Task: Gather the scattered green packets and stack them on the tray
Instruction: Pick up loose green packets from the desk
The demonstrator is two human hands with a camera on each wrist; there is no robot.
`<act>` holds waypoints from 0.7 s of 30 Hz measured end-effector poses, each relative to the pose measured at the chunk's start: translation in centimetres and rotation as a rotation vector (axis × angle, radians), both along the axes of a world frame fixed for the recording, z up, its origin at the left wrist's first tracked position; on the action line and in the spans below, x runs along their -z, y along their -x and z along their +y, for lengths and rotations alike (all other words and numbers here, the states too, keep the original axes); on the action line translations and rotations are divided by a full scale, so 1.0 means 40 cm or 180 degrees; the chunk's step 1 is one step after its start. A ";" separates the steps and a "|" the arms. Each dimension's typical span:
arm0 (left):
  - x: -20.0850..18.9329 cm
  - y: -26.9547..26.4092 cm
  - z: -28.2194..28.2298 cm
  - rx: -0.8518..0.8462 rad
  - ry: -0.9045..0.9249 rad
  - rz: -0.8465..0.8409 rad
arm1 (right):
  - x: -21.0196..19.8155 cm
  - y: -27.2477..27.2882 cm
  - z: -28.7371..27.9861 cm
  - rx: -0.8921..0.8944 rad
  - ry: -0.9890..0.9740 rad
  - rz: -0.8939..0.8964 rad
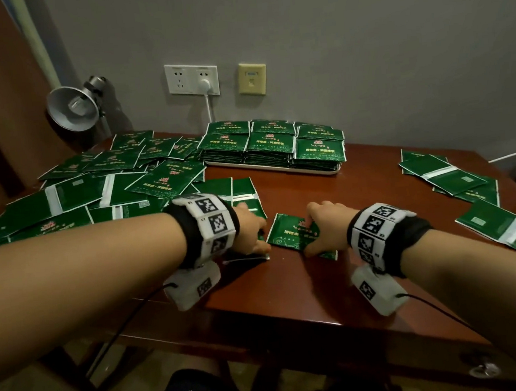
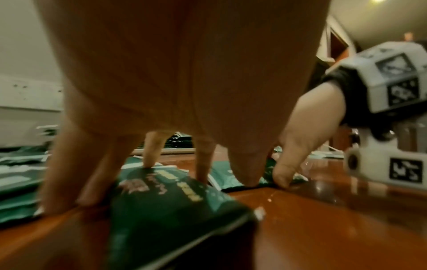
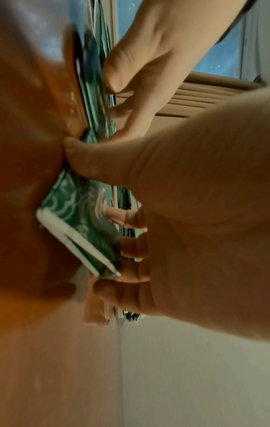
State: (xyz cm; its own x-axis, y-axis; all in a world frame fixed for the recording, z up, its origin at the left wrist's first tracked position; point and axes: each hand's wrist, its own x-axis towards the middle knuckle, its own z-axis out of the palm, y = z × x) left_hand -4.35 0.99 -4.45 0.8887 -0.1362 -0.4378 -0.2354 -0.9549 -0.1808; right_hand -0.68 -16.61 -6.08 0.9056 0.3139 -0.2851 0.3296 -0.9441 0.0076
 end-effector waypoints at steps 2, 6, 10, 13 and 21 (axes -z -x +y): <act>0.001 -0.007 0.013 0.0196 0.0394 0.0000 | -0.007 0.001 -0.004 0.0091 -0.0001 -0.0143; 0.021 -0.021 0.030 0.0442 0.0807 -0.0186 | -0.018 -0.001 -0.011 0.0163 -0.0062 -0.0101; 0.049 -0.026 0.034 -0.0073 0.0381 -0.0312 | -0.025 -0.002 -0.022 0.0039 0.0041 -0.0025; 0.065 -0.026 0.028 -0.0241 0.0135 -0.0380 | -0.020 -0.002 -0.023 -0.0091 0.0203 -0.0060; 0.062 -0.034 0.034 -0.0336 0.0600 -0.0283 | -0.026 -0.016 -0.028 -0.0263 0.0399 -0.0106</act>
